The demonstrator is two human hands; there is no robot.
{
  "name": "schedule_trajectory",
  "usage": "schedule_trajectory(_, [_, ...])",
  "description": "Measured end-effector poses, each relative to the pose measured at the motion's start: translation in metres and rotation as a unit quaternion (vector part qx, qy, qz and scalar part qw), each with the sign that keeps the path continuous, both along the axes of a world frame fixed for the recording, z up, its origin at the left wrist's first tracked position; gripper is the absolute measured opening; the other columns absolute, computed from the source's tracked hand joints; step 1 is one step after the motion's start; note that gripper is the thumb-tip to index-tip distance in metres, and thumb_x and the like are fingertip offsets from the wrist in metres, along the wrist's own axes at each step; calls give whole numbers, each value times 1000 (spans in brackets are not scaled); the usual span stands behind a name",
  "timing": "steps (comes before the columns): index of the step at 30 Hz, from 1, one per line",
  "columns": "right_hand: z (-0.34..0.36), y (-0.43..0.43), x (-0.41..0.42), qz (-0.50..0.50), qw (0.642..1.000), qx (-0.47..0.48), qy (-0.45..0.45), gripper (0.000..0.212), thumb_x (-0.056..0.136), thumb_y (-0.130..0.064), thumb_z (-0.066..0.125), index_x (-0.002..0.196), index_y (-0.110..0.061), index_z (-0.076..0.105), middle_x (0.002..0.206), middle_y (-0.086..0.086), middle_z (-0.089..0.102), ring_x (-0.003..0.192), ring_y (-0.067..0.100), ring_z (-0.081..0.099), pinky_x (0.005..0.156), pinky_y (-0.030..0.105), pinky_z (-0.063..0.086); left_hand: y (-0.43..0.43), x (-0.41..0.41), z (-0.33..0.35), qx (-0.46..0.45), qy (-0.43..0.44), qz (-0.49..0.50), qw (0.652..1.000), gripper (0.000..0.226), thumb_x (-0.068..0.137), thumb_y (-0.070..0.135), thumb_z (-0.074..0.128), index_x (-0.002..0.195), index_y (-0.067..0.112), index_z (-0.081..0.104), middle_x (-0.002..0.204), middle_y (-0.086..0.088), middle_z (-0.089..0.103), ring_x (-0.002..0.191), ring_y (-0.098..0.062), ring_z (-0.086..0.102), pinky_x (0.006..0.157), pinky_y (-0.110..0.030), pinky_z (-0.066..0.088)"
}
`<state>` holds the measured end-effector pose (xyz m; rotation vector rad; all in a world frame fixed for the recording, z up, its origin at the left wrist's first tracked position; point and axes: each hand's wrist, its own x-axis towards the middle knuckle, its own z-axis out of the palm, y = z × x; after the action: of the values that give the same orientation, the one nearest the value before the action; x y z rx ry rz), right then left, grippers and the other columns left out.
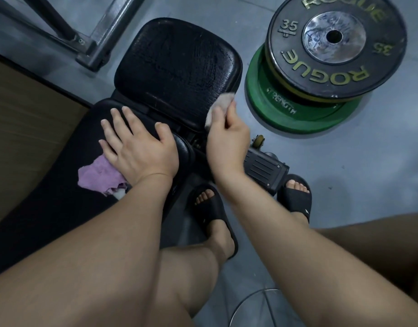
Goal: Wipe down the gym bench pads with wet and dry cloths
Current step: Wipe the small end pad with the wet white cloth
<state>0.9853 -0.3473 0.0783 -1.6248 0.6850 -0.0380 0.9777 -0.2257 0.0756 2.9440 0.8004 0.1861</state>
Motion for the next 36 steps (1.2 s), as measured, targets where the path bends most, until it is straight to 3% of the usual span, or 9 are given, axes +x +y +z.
schedule_trajectory(4, [1,-30,62,2,995,-91,-45,51,101,-32,57,149,-17,51,148,1,56,138,14,50,116,29,36,0,1,0,2,2,1,1000,76,92,51,30,159,15,24,167,-5,19,155,-27,9,125,-53,6])
schedule_trajectory(6, [-1,-29,65,16,987,-138,-85,48,103,-25,56,148,-11,51,155,6,47,147,15,38,120,23,27,0,1,1,0,2,0,1000,76,93,51,30,160,15,24,168,-5,19,155,-27,9,125,-53,6])
schedule_trajectory(8, [-7,-17,45,56,970,-197,-131,47,103,-18,54,148,-6,50,158,15,41,151,25,32,124,29,23,0,0,2,-2,1,-2,1000,75,93,50,31,159,15,24,167,-5,19,155,-27,9,124,-53,7])
schedule_trajectory(11, [-24,-9,9,170,909,-332,-188,47,104,-15,50,147,1,48,157,24,38,150,42,28,126,41,23,0,0,1,1,-1,-1,1000,76,93,51,31,159,15,25,167,-6,20,155,-28,10,124,-53,7])
schedule_trajectory(16, [-12,-41,72,266,829,-462,-168,47,105,-27,40,147,-8,51,158,14,42,152,33,29,125,50,20,-1,0,2,-3,0,-1,1000,76,92,50,33,159,14,25,167,-6,20,155,-28,10,124,-53,8])
schedule_trajectory(19, [-2,-35,88,271,824,-482,-124,51,101,-21,39,149,-6,46,159,15,39,152,34,27,126,48,14,0,1,2,-5,-2,1,1000,76,92,50,33,159,15,25,167,-5,20,155,-27,10,124,-53,7])
schedule_trajectory(25, [-12,-31,39,374,750,-489,-241,45,97,-15,51,138,0,58,147,19,55,143,38,42,123,50,25,0,0,2,3,-3,-2,1000,76,93,51,32,159,14,26,167,-6,22,155,-28,11,124,-53,9])
schedule_trajectory(31, [2,-35,100,341,763,-510,-203,36,88,-9,43,118,-3,62,131,17,61,128,39,51,114,51,35,0,0,2,3,1,-3,1000,76,93,51,31,159,15,25,167,-6,21,155,-28,11,124,-53,9])
schedule_trajectory(36, [1,-34,53,483,673,-463,-315,37,97,-20,50,127,-5,67,135,13,65,127,35,56,115,50,38,-1,0,3,6,-2,-2,1000,76,93,51,31,159,14,26,167,-6,22,155,-28,11,124,-53,10])
